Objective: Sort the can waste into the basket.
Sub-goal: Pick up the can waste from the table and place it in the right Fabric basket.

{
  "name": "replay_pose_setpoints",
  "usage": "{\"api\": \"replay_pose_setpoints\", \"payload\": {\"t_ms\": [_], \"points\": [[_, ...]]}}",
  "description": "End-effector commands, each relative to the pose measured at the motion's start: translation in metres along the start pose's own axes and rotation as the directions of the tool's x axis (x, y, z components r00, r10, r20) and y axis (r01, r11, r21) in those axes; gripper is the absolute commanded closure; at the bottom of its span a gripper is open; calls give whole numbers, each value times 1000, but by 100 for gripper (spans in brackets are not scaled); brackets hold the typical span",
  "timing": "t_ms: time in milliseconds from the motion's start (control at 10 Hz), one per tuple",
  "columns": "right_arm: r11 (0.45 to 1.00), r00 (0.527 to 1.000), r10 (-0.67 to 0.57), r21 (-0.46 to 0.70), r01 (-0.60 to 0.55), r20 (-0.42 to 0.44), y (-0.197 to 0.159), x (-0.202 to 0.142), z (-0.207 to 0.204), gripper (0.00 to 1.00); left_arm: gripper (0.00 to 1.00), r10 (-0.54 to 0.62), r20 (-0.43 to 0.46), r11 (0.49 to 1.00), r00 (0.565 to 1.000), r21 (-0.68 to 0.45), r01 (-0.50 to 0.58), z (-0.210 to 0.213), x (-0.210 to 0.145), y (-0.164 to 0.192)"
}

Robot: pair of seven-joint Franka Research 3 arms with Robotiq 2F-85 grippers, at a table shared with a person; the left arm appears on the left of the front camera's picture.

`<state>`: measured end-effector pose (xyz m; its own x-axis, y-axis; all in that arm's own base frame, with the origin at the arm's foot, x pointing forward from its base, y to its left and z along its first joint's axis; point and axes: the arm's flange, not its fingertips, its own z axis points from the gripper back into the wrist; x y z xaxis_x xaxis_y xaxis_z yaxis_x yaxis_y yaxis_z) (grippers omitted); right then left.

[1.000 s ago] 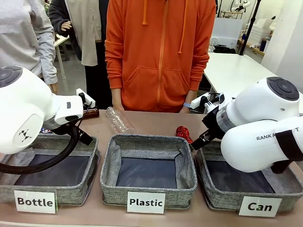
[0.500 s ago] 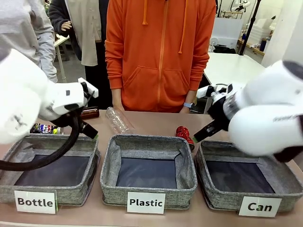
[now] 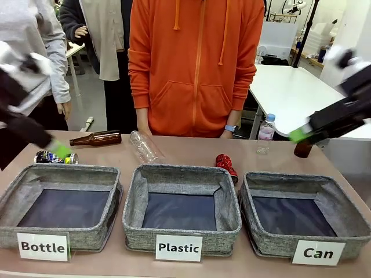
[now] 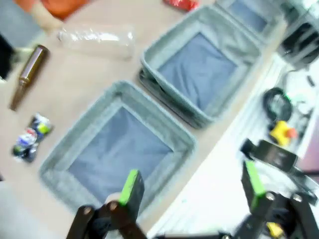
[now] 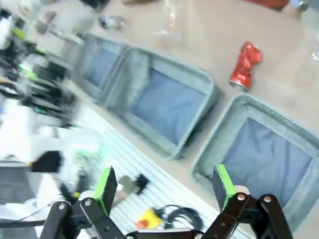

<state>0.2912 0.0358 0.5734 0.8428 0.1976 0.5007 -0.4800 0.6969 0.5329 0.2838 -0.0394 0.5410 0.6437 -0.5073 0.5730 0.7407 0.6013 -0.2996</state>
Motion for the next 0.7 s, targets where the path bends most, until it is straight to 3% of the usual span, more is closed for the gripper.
{"api": "replay_pose_setpoints", "payload": {"t_ms": [0,100,200,300,600], "points": [[974,965,-159,193,118,208,-56,-27,57,0,0,154,164,974,974,-191,-122,66,-59,76],[949,932,-234,275,157,276,-81,-47,76,0,0,305,311,924,900,-326,-200,89,-86,114],[923,904,-302,328,199,301,-106,-63,86,0,0,426,435,874,794,-425,-236,108,-116,138],[895,870,-374,371,247,321,-132,-81,92,0,0,505,509,836,697,-490,-248,101,-129,142],[803,756,-542,492,336,367,-201,-132,99,0,0,643,537,744,547,-608,-278,67,-119,140]]}}
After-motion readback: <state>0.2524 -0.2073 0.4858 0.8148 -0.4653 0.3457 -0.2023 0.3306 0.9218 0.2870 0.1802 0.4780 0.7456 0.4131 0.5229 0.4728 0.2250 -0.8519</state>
